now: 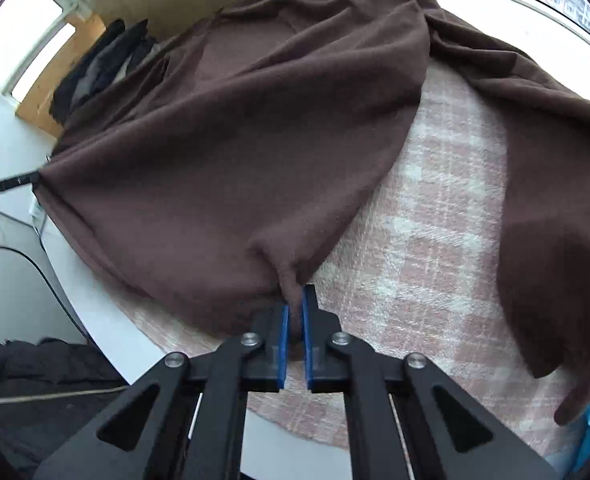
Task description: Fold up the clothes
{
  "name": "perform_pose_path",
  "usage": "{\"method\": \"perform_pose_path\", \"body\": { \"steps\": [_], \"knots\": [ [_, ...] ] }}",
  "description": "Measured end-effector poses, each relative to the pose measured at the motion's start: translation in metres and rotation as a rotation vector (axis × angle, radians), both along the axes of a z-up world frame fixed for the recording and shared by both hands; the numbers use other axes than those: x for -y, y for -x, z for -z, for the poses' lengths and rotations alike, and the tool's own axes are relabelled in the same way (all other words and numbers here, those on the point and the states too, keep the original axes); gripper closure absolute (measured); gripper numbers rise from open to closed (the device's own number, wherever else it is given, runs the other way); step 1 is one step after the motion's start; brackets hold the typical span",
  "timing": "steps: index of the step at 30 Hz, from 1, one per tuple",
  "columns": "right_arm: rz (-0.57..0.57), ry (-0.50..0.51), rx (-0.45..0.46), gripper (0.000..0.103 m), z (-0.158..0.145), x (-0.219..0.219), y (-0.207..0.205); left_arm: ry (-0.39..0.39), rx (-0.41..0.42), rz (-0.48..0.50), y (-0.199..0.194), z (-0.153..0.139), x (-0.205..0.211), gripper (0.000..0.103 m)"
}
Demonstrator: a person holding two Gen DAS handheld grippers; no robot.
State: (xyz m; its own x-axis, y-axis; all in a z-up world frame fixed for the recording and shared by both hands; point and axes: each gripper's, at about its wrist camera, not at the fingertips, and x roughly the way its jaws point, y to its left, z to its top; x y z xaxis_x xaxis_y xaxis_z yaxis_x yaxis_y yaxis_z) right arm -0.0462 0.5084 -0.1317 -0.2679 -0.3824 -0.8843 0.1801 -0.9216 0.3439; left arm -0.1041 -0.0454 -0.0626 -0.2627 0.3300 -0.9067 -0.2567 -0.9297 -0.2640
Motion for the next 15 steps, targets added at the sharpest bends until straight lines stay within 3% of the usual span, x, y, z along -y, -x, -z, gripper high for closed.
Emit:
{"method": "perform_pose_path", "body": {
  "steps": [4,7,11,13,15],
  "knots": [
    [0.078,0.051,-0.108,0.097,-0.085,-0.037,-0.022,-0.015,-0.027,0.072,-0.004,-0.006,-0.015,0.098],
    [0.147,-0.011,-0.125,0.097,-0.124,-0.058,-0.034,-0.013,0.043,0.156,-0.016,0.019,-0.038,0.098],
    [0.220,-0.175,0.020,0.088,-0.073,-0.058,-0.020,0.056,0.174,0.247,-0.024,0.080,-0.067,0.098],
    [0.258,-0.201,0.059,0.087,-0.044,-0.065,-0.022,0.110,0.217,0.256,-0.021,0.108,-0.071,0.098],
    [0.288,-0.183,0.055,0.087,-0.028,-0.076,-0.031,0.112,0.239,0.230,-0.014,0.120,-0.065,0.098]
  ]
}}
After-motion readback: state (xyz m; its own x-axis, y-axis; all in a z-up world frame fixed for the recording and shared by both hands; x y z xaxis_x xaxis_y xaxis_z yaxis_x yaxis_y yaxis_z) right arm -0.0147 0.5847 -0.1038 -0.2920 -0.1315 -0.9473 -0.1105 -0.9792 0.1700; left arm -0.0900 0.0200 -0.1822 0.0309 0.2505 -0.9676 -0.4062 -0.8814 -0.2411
